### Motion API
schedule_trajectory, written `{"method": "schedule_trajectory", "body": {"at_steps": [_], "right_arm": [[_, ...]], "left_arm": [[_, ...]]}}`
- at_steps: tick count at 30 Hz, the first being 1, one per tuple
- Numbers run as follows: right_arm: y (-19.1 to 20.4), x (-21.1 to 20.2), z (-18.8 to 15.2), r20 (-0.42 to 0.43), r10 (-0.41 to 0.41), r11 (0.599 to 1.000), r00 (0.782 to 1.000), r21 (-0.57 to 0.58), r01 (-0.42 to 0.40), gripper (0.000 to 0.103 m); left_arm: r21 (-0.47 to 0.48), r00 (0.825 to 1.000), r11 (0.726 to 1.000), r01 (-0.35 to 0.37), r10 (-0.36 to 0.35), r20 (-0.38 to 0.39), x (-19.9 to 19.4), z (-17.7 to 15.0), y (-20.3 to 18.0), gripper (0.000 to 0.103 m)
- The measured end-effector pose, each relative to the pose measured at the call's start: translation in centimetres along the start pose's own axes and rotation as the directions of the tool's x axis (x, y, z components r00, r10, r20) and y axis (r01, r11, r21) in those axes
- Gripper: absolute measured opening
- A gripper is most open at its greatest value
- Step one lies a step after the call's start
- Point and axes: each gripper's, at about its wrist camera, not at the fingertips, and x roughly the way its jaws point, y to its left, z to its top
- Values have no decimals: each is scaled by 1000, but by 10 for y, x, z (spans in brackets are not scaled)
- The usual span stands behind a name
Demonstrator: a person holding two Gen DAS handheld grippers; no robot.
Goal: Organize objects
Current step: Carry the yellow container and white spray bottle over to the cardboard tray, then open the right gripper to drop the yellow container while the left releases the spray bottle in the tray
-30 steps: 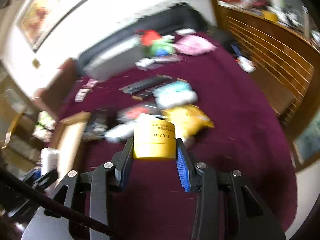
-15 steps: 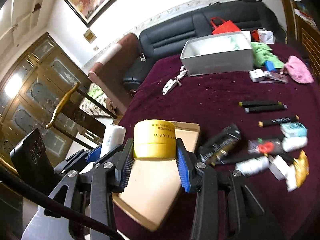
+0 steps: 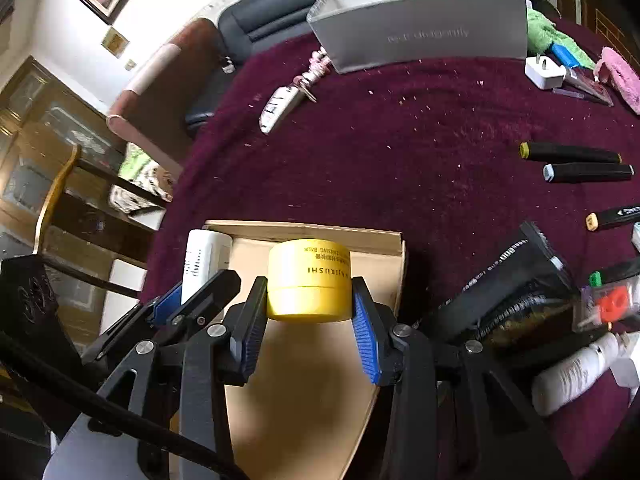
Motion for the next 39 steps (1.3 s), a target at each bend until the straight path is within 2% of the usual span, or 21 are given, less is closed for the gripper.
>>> {"method": "schedule_trajectory", "body": {"at_steps": [12, 30, 34, 39], "right_arm": [[-7, 39, 4, -28, -72, 997, 997, -15, 72, 38], [-6, 43, 1, -3, -122, 992, 993, -37, 121, 38], [-7, 42, 2, -7, -114, 993, 993, -33, 114, 39], [-3, 23, 1, 36, -115, 992, 993, -43, 116, 40]], "left_arm": [[-57, 999, 998, -2, -1, -49, 33, -2, 13, 25], [-157, 997, 987, 28, -38, -61, 41, -7, 23, 26], [-233, 994, 970, 74, -90, -60, 38, -8, 31, 33], [-301, 986, 945, 126, -152, -64, 33, -10, 33, 51]]}}
